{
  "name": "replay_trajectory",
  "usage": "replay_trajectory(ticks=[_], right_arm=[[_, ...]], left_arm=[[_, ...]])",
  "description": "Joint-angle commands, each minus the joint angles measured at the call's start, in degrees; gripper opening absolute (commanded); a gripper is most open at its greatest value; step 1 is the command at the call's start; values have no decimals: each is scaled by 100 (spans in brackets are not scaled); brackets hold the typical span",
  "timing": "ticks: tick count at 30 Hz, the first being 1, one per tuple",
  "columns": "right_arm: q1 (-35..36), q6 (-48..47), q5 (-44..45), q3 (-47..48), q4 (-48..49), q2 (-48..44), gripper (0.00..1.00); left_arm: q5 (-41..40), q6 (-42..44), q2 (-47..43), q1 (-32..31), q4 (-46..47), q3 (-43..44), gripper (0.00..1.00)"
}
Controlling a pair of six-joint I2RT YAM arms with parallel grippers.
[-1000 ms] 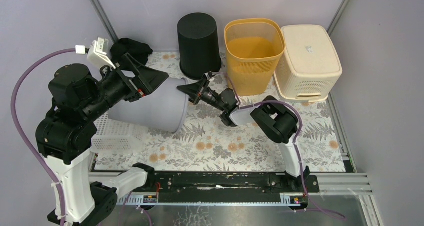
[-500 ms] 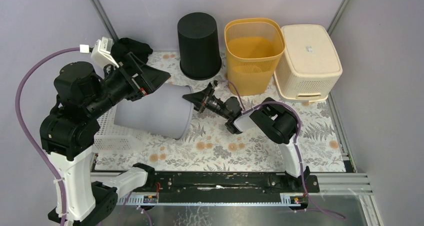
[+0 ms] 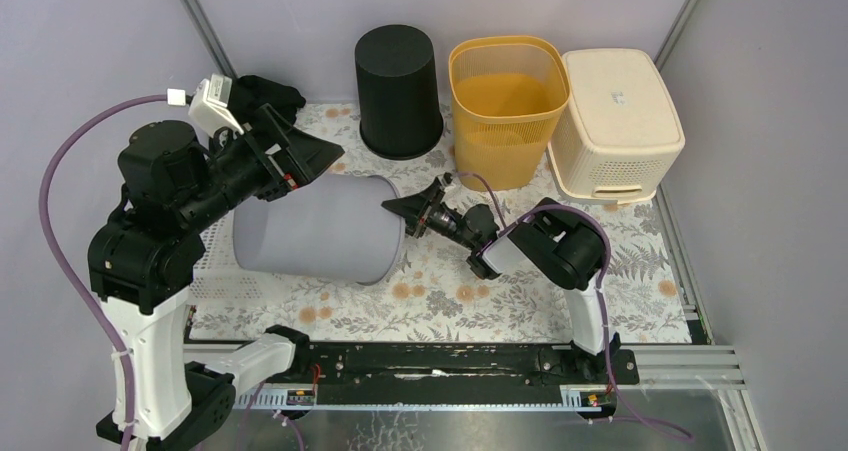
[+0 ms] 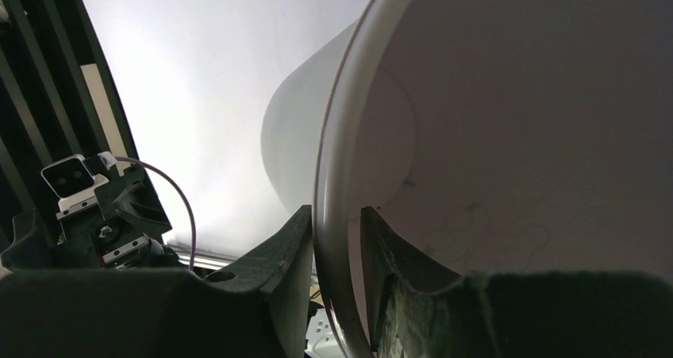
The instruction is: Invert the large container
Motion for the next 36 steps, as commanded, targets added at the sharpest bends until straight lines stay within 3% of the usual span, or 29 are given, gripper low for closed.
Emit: replay_trajectory(ticks=[1, 36], right_arm=[[-96, -283, -123, -271, 431, -191, 34], [-637, -731, -277, -1706, 420, -130, 36]], left_arm=[[110, 41, -40, 25, 324, -102, 100], [-503, 197, -741, 21, 807, -2164, 100]])
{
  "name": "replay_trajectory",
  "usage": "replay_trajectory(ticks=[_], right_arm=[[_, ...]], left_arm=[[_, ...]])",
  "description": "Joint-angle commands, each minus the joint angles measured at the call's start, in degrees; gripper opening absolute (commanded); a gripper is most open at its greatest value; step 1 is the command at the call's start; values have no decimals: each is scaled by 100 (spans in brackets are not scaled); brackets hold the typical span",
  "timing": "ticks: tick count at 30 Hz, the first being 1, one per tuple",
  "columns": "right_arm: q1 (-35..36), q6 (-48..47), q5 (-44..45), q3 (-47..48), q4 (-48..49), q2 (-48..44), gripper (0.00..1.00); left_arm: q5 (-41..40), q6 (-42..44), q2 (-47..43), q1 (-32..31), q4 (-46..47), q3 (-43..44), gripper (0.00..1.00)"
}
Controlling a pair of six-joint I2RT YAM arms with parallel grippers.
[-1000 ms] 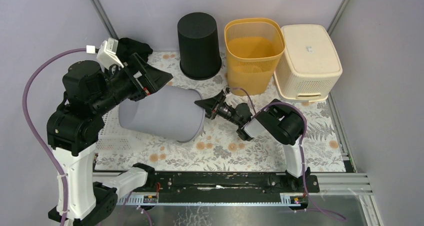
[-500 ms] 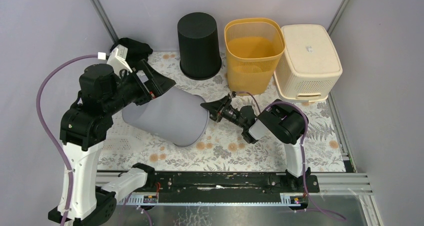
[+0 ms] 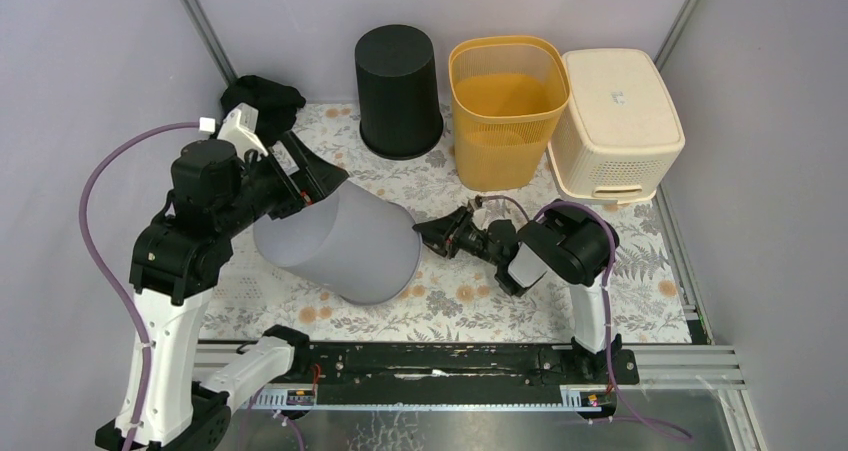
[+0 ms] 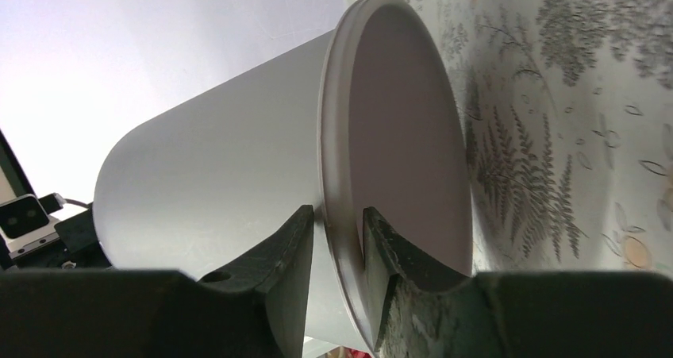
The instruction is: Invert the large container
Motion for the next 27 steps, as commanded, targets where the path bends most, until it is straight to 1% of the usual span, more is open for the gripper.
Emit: replay_trajectory(ticks=[1, 11, 18, 27], right_arm=[[-76, -207, -135, -149, 566, 30, 36], [-184, -267, -167, -317, 540, 95, 37], [-303, -371, -185, -552, 376, 142, 39], [-441, -958, -360, -615, -753, -135, 40]], left_arm=[[-36, 84, -109, 25, 428, -297, 100], [181, -41, -275, 28, 748, -1063, 100], [243, -78, -291, 25, 959, -1372, 100], [331, -145, -338, 29, 1167, -1779, 100]])
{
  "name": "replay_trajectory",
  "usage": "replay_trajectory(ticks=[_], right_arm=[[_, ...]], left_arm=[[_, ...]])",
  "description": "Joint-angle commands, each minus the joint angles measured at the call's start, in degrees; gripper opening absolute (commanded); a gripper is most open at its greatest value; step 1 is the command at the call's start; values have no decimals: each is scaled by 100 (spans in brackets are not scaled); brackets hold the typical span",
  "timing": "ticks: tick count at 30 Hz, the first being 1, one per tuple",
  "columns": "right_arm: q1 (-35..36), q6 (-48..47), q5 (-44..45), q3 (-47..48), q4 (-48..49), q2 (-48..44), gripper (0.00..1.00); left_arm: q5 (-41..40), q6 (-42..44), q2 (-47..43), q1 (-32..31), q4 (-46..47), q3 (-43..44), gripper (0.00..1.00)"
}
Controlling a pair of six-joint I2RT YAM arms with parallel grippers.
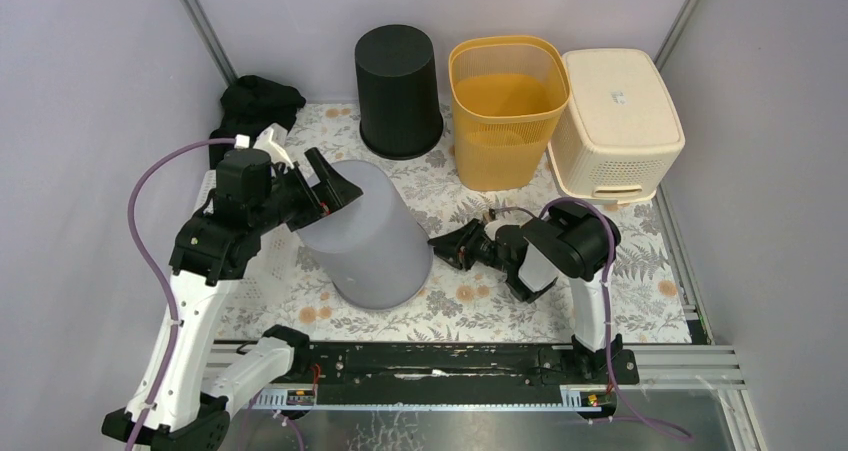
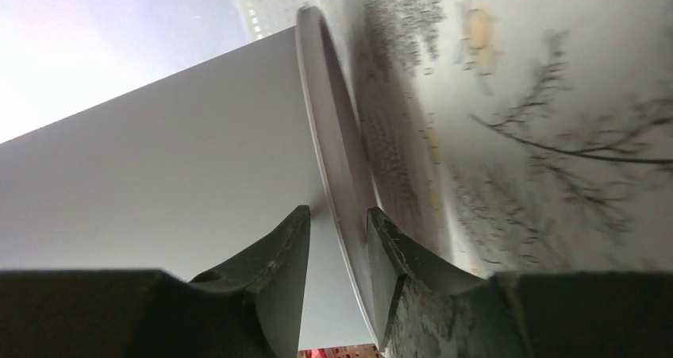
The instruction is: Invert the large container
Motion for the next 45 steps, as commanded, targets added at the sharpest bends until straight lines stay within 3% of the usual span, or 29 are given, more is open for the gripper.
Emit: replay_trajectory(ticks=[1, 6, 11, 20, 24, 30, 32, 35, 36, 37, 41, 45], right_arm=[[-106, -490, -233, -8, -479, -314, 40], [-262, -896, -316, -11, -1388, -668, 40], [-383, -1730, -300, 279, -3194, -1362, 41], [-430, -3733, 145, 1578, -7139, -2717, 53], [-430, -4351, 207, 1936, -8211, -3199, 65], [-430, -4914, 85, 1853, -9102, -4114, 75], [-430, -5016, 23, 1723, -9289, -4448, 83], [-423, -5095, -26, 1590, -9566, -4933, 85], [-421, -5121, -59, 1568, -9633, -5088, 95], [-421, -5132, -119, 1554, -9696, -5228, 97], [-385, -5142, -204, 1635, -9950, -5627, 96], [-101, -5107, -123, 1776, -10061, -5743, 83]], left_arm=[[157, -55, -115, 26, 485, -193, 100], [185, -66, -118, 25, 552, -302, 100], [169, -21, -102, 25, 563, -269, 100], [108, 172, -119, 28, 581, -134, 100], [72, 282, -85, 25, 567, -27, 100], [-2, 339, -98, 25, 572, 75, 100], [12, 332, -119, 25, 600, 62, 100], [36, 289, -173, 30, 676, 14, 100], [55, 279, -187, 30, 716, -13, 100], [83, 265, -215, 26, 758, -46, 100], [130, 224, -241, 23, 848, -124, 100], [143, 215, -237, 19, 853, -178, 100]])
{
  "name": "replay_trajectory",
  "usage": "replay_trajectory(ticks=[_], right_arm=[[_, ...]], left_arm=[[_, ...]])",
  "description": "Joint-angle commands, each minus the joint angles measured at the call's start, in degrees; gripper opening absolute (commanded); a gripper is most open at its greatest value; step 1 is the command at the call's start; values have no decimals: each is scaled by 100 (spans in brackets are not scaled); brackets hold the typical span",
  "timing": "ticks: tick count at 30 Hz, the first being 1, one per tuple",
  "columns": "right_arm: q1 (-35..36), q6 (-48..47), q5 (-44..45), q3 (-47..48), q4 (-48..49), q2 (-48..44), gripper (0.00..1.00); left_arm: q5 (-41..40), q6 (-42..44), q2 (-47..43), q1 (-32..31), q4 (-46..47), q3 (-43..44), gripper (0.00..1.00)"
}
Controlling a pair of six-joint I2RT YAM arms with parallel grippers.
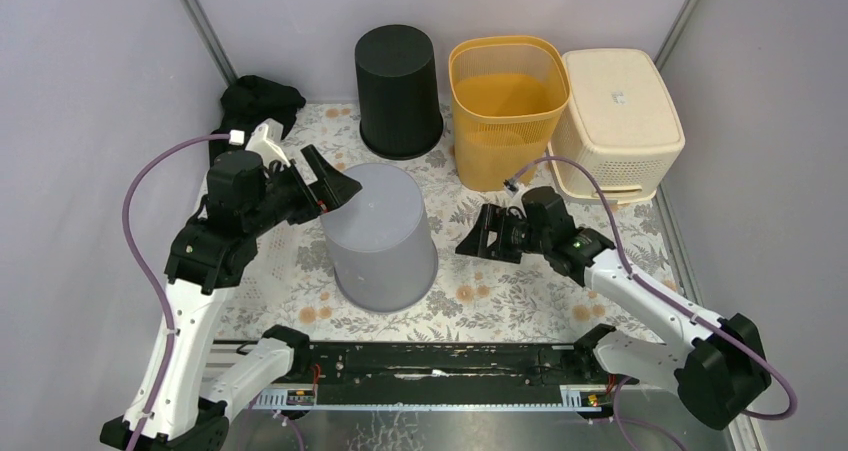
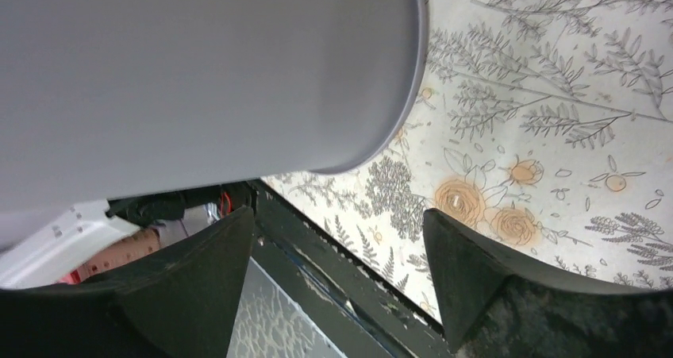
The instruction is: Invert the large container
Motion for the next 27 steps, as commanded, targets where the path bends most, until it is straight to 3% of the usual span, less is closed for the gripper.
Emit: replay_trajectory(ticks=[1, 4, 7, 12, 17, 27], right_arm=[[448, -74, 22, 254, -244, -106, 79], [940, 70, 256, 279, -121, 37, 64], [1418, 272, 476, 213, 183, 120, 60], [2008, 388, 987, 185, 562, 87, 60], [2147, 329, 1045, 292, 850, 241, 64], [2396, 588, 932, 1245, 1400, 1741, 66]], left_arm=[[58, 31, -62, 22, 436, -97, 100], [41, 40, -70, 25, 440, -122, 100], [33, 42, -66, 25, 432, -124, 100], [52, -10, -131, 25, 459, -224, 100], [202, -277, -394, 19, 579, -578, 100], [81, -449, -846, 26, 515, -671, 100]])
